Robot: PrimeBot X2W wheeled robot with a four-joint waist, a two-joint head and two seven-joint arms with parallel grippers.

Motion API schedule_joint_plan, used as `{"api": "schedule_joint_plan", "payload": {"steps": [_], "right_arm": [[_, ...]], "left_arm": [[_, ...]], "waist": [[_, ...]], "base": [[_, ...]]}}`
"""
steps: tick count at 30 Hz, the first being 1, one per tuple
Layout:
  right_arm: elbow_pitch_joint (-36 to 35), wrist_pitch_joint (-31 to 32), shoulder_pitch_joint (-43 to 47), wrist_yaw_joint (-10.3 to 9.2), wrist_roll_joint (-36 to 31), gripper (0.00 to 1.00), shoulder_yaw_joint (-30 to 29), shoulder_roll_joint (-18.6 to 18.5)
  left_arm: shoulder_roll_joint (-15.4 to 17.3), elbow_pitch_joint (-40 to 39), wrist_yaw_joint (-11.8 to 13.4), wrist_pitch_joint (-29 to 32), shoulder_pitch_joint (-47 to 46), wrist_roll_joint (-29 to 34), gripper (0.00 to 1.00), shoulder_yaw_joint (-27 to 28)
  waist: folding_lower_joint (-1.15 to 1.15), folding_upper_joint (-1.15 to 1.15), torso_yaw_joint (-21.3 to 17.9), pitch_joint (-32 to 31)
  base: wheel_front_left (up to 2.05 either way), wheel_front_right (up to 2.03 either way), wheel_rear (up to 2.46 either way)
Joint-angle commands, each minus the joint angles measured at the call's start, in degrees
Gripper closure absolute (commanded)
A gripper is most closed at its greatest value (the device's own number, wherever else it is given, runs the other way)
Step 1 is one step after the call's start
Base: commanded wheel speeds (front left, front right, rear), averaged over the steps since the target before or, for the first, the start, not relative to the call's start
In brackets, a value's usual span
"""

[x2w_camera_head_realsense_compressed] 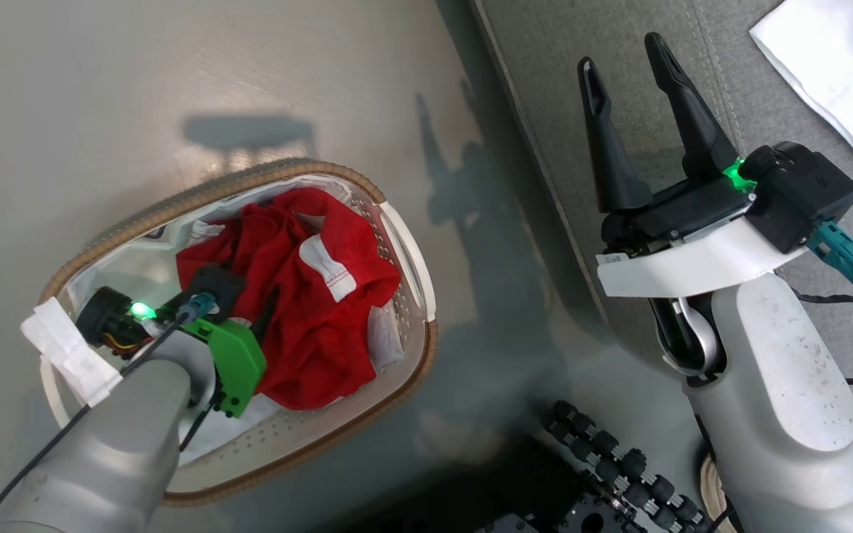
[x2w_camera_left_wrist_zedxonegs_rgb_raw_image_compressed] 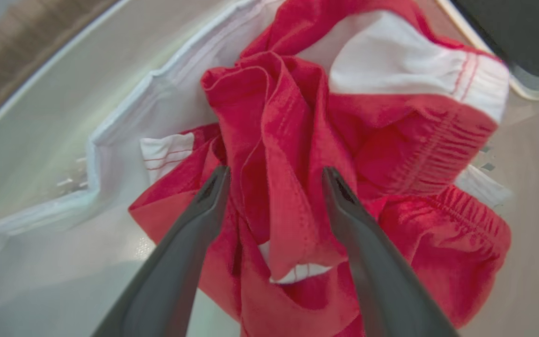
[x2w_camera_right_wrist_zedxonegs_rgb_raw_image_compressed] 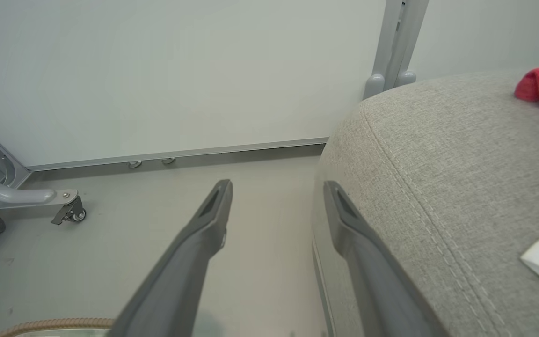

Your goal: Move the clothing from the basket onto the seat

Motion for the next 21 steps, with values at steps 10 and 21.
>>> {"api": "schedule_joint_plan", "payload": {"steps": [10, 21], "right_arm": [[-0.1, 0.0, -1.2, -0.06, 0.3, 0.00, 0.0, -0.1], [3.6, 0.0, -0.1, -0.06, -1.1, 0.00, -0.6, -0.1]], "left_arm": [[-1.0, 3.8, -0.2, 1.2, -2.0, -4.4, 0.00, -5.0], [-2.4, 1.3, -0.2, -0.1, 1.5, -10.9, 1.00, -10.7]], "waist": [[-0.01, 0.00, -0.9, 2.2], [-0.01, 0.00, 1.6, -5.7]], "base": [[0.00, 0.00, 0.00], [0.00, 0.00, 0.00]]}}
